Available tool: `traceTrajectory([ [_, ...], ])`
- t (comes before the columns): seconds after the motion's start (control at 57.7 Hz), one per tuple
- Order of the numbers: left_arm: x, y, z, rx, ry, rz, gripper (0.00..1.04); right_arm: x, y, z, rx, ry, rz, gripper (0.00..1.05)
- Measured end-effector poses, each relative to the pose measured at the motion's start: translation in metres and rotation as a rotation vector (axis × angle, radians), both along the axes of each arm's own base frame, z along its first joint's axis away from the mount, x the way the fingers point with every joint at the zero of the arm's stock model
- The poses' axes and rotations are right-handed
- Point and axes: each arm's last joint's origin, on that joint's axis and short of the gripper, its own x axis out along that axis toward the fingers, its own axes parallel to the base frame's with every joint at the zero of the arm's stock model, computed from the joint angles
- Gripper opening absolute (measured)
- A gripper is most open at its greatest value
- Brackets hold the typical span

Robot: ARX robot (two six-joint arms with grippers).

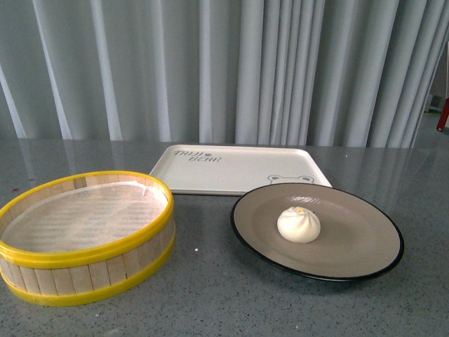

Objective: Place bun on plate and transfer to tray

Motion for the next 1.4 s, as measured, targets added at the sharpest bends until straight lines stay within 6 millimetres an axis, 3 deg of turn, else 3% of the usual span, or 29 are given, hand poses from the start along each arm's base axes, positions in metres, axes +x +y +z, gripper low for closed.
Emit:
traceTrajectory([
  [0.641, -0.016, 0.0, -0.004, 0.0, 0.007, -0.002, 0.04, 0.0, 0.0, 0.0, 0.0, 0.0, 0.0, 0.96],
  [1.179, -0.016, 0.0, -0.004, 0.0, 0.007, -0.002, 1.0, 0.0, 0.0, 0.0, 0.0, 0.0, 0.0, 0.96],
  [1.404, -0.016, 0.0, -0.004, 0.0, 0.007, -0.002, 0.98, 0.0, 0.0, 0.0, 0.0, 0.0, 0.0, 0.96],
])
